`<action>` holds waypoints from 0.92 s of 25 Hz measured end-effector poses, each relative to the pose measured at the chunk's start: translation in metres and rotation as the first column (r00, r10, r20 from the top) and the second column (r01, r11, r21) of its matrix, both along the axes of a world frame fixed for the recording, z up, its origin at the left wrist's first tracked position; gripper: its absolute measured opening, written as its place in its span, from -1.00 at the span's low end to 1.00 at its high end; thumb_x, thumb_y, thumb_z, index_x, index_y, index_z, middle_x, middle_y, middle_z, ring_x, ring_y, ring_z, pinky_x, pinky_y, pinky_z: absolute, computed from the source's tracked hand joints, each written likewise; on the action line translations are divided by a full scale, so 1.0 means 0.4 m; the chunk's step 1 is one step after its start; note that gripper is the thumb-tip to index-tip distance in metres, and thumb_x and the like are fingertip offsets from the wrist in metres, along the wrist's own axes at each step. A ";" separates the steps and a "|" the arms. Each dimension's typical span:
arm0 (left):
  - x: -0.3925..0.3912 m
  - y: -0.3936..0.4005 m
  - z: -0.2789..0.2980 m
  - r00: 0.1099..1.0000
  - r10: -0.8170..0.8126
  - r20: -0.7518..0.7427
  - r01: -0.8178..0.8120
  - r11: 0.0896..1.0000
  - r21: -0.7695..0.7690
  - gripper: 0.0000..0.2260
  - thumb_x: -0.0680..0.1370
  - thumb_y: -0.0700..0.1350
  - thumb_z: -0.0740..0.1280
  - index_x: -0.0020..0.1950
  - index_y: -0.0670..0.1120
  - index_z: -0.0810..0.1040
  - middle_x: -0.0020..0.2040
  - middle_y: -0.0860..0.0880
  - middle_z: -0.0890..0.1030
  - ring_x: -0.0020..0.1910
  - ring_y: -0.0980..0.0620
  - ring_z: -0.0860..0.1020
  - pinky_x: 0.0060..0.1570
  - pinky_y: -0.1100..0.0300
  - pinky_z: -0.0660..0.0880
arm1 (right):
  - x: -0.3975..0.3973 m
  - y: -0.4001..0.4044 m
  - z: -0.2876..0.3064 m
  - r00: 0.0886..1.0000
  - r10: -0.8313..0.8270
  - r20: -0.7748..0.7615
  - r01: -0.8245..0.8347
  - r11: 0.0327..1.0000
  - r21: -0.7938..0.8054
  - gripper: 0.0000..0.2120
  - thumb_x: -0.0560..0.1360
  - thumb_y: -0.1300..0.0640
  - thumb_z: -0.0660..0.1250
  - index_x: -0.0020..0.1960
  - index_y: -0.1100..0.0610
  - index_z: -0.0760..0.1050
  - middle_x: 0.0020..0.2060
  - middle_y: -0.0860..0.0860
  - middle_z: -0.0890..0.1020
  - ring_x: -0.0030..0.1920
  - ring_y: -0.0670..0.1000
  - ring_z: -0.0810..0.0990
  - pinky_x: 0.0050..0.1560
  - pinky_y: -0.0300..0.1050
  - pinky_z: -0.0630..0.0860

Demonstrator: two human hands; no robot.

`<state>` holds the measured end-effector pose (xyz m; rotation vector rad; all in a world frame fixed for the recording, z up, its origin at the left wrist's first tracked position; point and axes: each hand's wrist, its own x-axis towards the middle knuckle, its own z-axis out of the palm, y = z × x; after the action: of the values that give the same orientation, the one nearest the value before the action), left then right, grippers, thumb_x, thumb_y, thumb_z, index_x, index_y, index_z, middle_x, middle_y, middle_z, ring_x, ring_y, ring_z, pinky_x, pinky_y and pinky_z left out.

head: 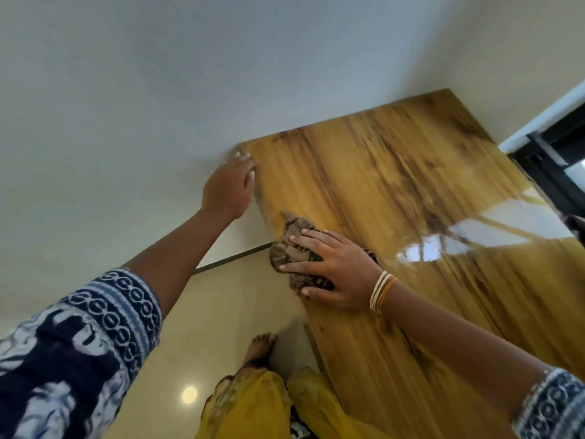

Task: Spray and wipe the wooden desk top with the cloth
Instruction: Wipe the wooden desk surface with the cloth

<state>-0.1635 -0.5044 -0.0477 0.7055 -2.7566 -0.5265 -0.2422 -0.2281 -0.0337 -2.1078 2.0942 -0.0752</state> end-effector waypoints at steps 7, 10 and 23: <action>-0.146 0.165 0.018 0.979 -0.201 -0.035 0.203 0.978 0.055 -0.62 0.63 -0.14 0.17 0.43 -0.19 0.41 0.50 -0.16 0.33 0.53 -0.11 0.21 0.47 -0.04 0.17 | -0.344 0.091 -0.021 0.795 -0.606 0.023 0.603 0.786 -0.135 -0.42 0.50 -0.41 0.13 0.43 -0.20 0.38 0.47 0.06 0.37 0.44 0.18 0.34 0.41 0.16 0.27; -0.206 0.220 0.028 0.955 -0.294 -0.038 0.296 0.954 0.047 -0.60 0.63 -0.08 0.12 0.42 -0.20 0.42 0.50 -0.15 0.34 0.52 -0.11 0.22 0.48 -0.04 0.15 | -0.516 0.298 -0.017 0.442 -0.897 0.003 0.893 0.440 -0.092 -0.44 0.51 -0.38 0.16 0.47 -0.25 0.29 0.51 0.07 0.29 0.47 0.20 0.25 0.44 0.17 0.24; -0.219 0.333 -0.011 0.895 -0.443 0.054 0.444 0.896 -0.015 -0.53 0.59 0.01 0.10 0.46 -0.14 0.38 0.49 -0.12 0.35 0.50 -0.08 0.27 0.45 -0.04 0.21 | -0.100 0.256 0.004 0.728 -0.677 0.107 0.685 0.709 -0.167 -0.56 0.49 -0.27 0.25 0.34 -0.23 0.44 0.40 0.06 0.42 0.39 0.16 0.38 0.38 0.20 0.33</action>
<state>-0.2512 -0.3712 -0.0523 0.0698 -2.9698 -0.5617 -0.2821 -0.1255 -0.0320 -1.2533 2.8203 -0.4255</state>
